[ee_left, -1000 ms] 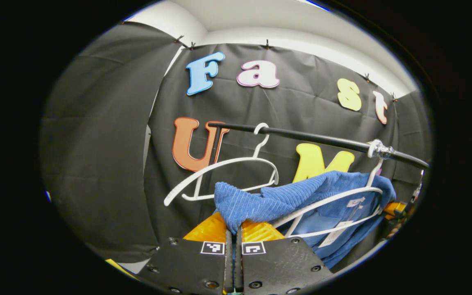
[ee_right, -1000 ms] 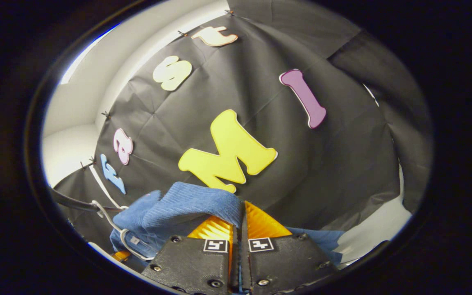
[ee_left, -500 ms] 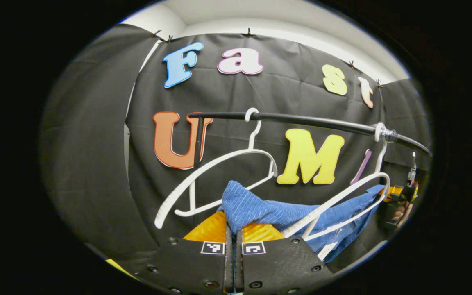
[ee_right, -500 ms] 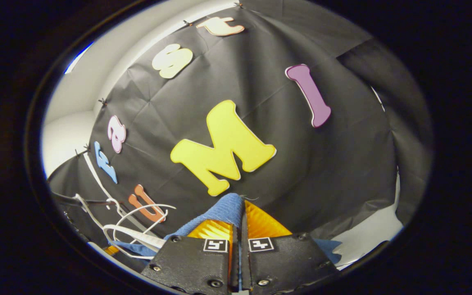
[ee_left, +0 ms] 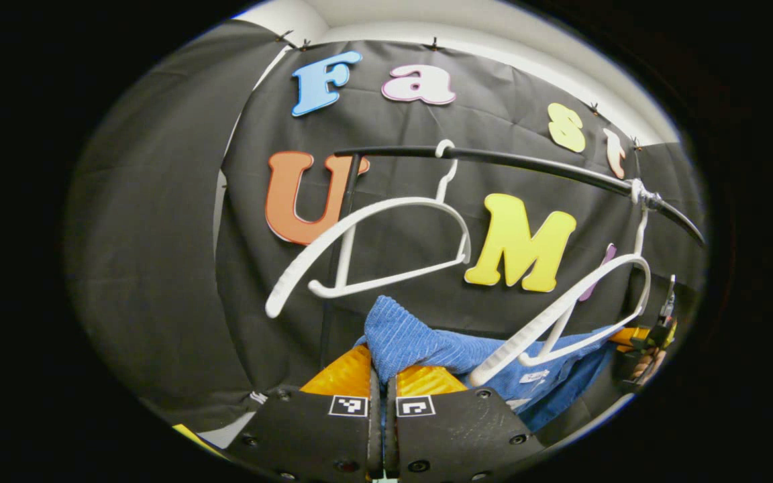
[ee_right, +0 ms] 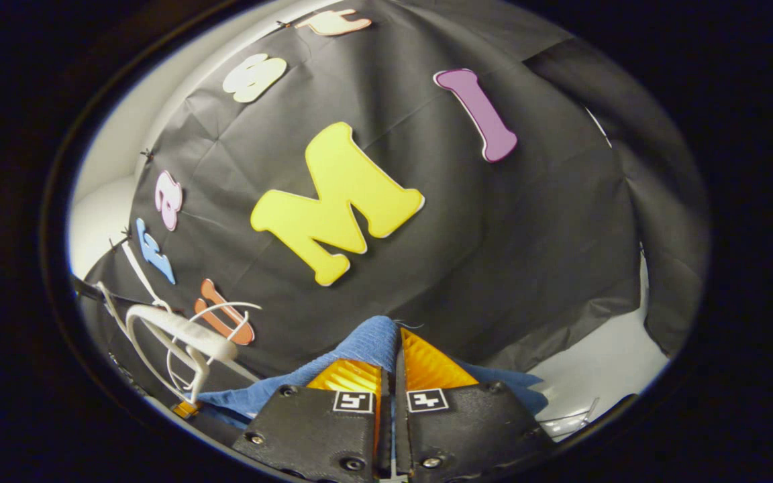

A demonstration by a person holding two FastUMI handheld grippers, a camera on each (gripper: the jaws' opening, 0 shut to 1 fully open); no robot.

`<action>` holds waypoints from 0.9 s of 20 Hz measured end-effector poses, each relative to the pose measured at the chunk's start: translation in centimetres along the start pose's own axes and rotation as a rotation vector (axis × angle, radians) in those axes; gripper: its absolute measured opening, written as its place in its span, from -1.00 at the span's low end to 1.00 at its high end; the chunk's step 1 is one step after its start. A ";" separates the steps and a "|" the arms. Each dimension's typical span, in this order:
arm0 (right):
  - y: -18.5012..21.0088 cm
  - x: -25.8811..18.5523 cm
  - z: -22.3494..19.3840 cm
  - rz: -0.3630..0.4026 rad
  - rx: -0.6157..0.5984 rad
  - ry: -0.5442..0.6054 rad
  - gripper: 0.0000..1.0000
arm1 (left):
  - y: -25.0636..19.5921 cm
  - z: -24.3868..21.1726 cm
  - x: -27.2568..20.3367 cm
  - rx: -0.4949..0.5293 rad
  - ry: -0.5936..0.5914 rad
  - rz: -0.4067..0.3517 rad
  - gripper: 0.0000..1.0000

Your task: Grasp the clothes on the hanger with both hands and then place them into the laundry hamper below.

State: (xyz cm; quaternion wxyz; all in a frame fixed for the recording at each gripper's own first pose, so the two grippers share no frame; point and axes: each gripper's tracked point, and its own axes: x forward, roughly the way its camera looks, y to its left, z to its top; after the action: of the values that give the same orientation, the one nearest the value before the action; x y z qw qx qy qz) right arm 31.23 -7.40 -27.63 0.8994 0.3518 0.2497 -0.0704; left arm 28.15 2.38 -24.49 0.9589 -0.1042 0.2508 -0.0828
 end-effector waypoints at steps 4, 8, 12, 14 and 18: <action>-2.4 -0.3 -3.5 -0.059 0.005 0.052 -0.89 | 0.6 -3.2 -1.2 0.016 0.037 0.018 -0.96; -3.8 -1.6 -6.6 -0.104 -0.028 0.098 -0.89 | 0.5 -4.4 -2.9 0.010 0.041 0.011 -0.96; -4.1 -3.1 -9.7 -0.117 -0.042 0.136 -0.89 | -0.8 -5.7 -5.0 0.036 0.046 -0.008 -0.97; -4.1 -4.0 -11.0 -0.124 -0.068 0.154 -0.89 | -2.1 -6.5 -6.2 0.060 0.055 -0.033 -0.96; -3.5 -6.5 -13.6 -0.115 -0.116 0.181 -0.89 | -5.2 -6.4 -8.7 0.100 0.036 -0.110 -0.97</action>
State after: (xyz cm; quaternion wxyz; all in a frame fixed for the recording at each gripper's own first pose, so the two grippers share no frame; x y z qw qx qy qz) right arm 19.11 -1.25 -34.98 0.8864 0.2894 0.3534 -0.0751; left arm 16.91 -1.85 -24.69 0.9522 -0.0683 0.2574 -0.1498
